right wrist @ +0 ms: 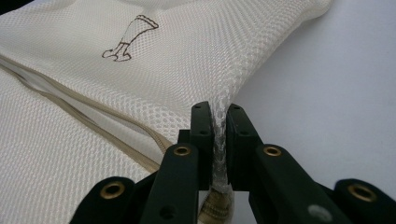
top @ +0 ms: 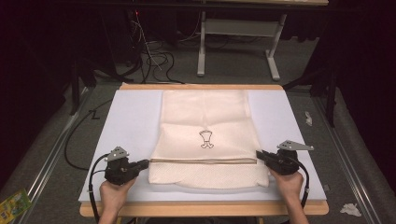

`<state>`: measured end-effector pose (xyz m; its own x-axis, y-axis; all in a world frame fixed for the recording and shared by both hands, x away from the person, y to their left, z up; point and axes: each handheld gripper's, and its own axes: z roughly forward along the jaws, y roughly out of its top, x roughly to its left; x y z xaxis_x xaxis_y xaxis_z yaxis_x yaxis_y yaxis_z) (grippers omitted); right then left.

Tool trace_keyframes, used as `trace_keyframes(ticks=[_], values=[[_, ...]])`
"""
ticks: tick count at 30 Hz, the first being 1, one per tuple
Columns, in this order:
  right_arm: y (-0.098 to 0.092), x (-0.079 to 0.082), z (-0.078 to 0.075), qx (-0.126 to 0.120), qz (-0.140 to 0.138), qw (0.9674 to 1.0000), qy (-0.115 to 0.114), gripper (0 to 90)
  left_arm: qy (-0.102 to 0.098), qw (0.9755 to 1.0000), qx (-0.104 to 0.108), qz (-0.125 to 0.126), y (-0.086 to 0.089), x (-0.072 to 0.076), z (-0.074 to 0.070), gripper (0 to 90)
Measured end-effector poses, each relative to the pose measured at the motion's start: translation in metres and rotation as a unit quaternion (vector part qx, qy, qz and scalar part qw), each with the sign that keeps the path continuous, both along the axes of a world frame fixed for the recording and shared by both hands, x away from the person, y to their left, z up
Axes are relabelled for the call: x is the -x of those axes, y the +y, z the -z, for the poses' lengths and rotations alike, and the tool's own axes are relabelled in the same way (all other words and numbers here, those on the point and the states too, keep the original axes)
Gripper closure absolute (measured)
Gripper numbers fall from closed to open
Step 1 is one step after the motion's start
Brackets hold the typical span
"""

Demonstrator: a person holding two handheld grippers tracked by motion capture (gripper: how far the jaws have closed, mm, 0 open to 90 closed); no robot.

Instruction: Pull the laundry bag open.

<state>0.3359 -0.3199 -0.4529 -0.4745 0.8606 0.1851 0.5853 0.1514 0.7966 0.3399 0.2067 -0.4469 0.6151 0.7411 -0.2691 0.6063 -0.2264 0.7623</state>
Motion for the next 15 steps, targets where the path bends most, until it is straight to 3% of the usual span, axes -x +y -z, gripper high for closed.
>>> trace_keyframes(ticks=[15], values=[[0.0011,-0.0003,0.0028,0.009,0.004,0.9999,0.004,78.6,0.002,0.9999,-0.012,-0.004,-0.0030,0.0009,0.0065,82.7]])
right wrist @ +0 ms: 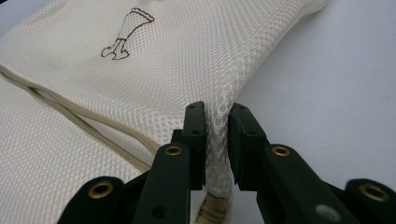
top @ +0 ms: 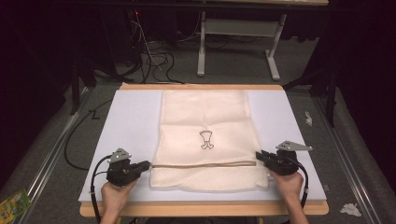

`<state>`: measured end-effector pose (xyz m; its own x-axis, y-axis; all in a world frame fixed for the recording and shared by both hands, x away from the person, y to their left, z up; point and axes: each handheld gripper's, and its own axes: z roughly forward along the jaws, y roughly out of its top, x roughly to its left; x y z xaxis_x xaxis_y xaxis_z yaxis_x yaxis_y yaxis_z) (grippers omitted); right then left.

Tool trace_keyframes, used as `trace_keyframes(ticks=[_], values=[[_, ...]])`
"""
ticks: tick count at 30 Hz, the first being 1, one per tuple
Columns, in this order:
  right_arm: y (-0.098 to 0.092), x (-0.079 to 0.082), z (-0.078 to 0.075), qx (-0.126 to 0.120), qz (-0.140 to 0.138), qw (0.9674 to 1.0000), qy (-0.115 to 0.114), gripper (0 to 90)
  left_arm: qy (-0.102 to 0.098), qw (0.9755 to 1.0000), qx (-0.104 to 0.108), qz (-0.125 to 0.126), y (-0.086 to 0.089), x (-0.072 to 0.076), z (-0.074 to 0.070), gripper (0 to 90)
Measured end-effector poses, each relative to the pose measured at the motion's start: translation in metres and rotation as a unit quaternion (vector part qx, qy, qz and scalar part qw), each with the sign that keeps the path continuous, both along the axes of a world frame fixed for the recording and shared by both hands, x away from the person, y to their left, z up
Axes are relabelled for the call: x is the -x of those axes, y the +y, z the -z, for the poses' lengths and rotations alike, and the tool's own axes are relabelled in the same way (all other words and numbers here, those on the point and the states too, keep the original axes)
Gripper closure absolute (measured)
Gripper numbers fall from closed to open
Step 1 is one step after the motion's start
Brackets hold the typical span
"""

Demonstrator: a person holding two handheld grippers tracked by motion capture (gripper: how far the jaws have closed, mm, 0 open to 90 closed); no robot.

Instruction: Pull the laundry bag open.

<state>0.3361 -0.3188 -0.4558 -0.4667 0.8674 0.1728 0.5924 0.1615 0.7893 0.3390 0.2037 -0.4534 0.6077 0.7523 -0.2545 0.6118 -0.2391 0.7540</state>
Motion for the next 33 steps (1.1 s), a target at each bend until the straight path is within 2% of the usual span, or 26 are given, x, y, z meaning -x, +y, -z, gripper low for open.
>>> trace_keyframes(ticks=[7,10,20,28,33], values=[[0.000,0.001,-0.001,0.005,0.009,0.9999,-0.004,67.2,-0.010,0.9999,-0.001,-0.006,-0.002,0.000,-0.003,74.7],[-0.002,0.002,-0.004,0.008,0.014,0.9998,-0.013,64.1,-0.017,0.9998,-0.001,-0.008,-0.003,-0.001,-0.004,69.2],[-0.011,0.005,-0.015,0.000,0.032,0.9989,-0.034,57.8,-0.044,0.9987,0.000,-0.025,-0.001,-0.001,-0.011,58.7],[-0.023,0.008,-0.022,-0.009,0.049,0.9976,-0.047,54.3,-0.055,0.9976,0.004,-0.041,0.007,-0.004,-0.017,55.0],[-0.029,0.009,-0.024,-0.009,0.057,0.9970,-0.051,55.7,-0.062,0.9965,0.011,-0.054,0.015,-0.005,-0.020,54.6]])
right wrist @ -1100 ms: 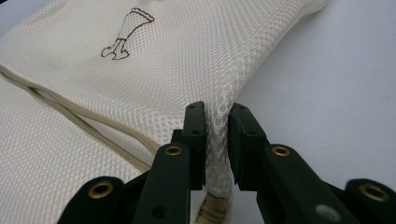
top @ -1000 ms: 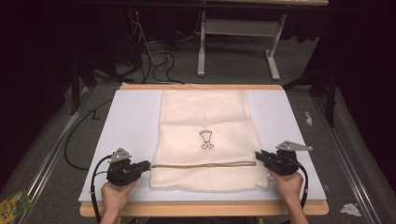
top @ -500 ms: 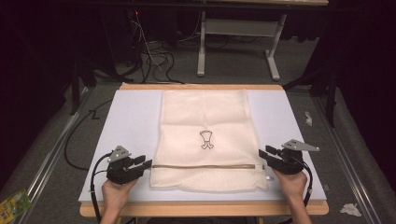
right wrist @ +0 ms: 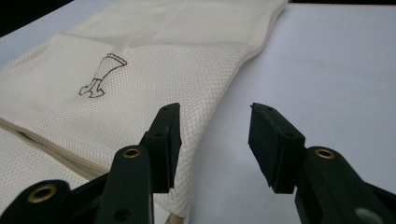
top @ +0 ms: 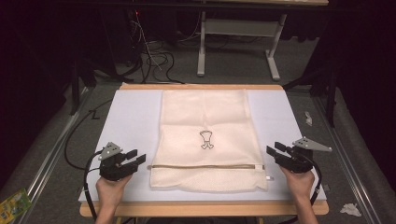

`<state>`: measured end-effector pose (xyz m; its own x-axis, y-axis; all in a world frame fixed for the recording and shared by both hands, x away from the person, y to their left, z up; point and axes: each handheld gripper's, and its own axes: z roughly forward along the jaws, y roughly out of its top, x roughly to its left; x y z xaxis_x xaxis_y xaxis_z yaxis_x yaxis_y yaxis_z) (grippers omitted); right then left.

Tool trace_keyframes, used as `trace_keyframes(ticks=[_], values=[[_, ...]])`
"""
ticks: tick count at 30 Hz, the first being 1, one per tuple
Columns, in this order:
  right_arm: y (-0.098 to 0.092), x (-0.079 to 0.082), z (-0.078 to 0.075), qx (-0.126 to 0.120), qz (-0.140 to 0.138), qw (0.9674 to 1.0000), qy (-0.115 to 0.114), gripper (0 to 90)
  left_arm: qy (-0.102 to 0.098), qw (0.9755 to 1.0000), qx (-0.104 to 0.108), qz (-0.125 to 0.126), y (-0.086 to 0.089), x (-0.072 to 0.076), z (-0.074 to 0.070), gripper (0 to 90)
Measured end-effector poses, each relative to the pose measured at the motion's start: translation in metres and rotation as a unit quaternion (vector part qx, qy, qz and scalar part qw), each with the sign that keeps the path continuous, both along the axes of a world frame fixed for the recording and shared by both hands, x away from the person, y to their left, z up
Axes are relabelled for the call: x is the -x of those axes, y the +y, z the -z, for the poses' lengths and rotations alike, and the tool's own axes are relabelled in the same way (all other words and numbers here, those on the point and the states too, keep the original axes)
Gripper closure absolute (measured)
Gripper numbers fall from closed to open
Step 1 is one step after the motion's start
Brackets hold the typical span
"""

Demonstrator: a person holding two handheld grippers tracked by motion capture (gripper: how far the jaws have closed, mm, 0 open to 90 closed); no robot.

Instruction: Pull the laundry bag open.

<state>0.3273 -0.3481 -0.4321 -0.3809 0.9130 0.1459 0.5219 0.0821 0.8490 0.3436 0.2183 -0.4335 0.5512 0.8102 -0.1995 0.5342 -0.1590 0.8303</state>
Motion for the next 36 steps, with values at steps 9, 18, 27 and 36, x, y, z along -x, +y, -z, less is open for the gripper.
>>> trace_keyframes(ticks=[9,18,27,36], values=[[-0.011,0.001,-0.002,-0.008,0.013,0.9998,-0.015,59.1,-0.009,0.9998,0.004,-0.015,0.008,-0.002,-0.003,54.6],[-0.022,0.003,-0.005,-0.017,0.031,0.9992,-0.018,60.5,-0.014,0.9995,0.008,-0.029,0.015,-0.007,-0.004,54.6],[-0.031,0.003,-0.004,-0.019,0.042,0.9987,-0.020,61.7,-0.017,0.9988,0.013,-0.044,0.021,-0.010,-0.004,54.6],[-0.036,0.002,-0.003,-0.023,0.052,0.9982,-0.020,62.3,-0.019,0.9982,0.011,-0.055,0.025,-0.013,-0.003,54.5]])
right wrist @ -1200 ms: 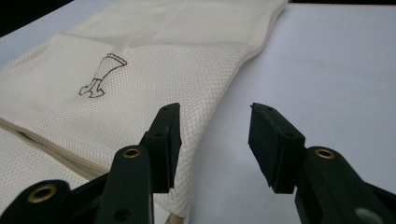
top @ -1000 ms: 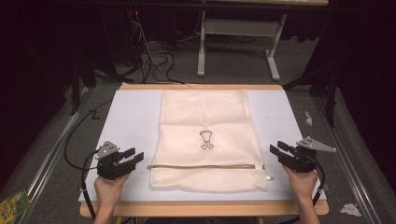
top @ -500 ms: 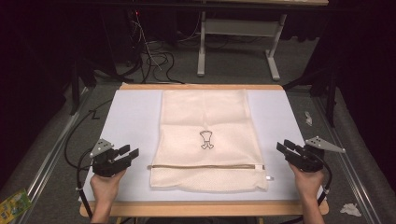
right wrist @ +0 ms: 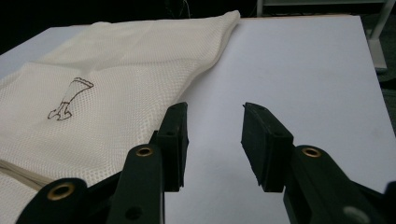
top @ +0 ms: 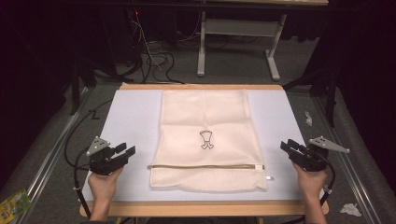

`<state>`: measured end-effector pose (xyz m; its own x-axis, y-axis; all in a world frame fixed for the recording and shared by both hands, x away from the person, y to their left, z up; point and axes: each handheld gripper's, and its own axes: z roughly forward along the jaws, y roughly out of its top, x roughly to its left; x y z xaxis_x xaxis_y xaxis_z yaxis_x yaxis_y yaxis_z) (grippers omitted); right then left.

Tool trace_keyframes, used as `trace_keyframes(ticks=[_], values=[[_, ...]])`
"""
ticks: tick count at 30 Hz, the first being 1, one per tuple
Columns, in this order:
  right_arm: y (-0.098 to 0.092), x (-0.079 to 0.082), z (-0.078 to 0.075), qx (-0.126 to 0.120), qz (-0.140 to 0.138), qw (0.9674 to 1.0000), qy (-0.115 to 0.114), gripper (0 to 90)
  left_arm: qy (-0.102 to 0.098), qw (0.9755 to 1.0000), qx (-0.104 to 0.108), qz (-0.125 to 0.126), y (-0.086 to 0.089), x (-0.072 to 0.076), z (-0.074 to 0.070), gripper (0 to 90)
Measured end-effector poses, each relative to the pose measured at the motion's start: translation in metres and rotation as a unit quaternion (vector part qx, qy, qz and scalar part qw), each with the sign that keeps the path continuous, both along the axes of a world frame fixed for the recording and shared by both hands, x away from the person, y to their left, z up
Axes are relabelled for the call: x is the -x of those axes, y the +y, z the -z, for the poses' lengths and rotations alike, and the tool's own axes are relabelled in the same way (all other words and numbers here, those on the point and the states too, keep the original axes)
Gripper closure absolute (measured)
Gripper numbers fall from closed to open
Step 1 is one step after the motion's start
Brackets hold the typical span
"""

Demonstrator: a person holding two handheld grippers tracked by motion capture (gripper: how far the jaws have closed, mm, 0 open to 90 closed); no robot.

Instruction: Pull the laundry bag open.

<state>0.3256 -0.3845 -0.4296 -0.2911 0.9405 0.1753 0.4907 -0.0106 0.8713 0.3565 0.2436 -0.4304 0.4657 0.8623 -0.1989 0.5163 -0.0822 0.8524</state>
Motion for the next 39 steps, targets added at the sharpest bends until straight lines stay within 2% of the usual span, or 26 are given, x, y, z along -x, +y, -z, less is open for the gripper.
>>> trace_keyframes(ticks=[15,26,39], values=[[-0.010,-0.002,0.005,-0.003,0.020,0.9998,0.008,62.8,0.005,0.9998,-0.003,-0.019,0.003,-0.008,0.008,54.2],[-0.013,-0.006,0.010,0.000,0.028,0.9995,0.015,63.1,0.008,0.9995,-0.017,-0.026,0.001,-0.014,0.013,54.0],[-0.011,-0.012,0.014,0.017,0.034,0.9990,0.024,63.1,0.011,0.9988,-0.039,-0.027,-0.007,-0.021,0.021,53.8]])
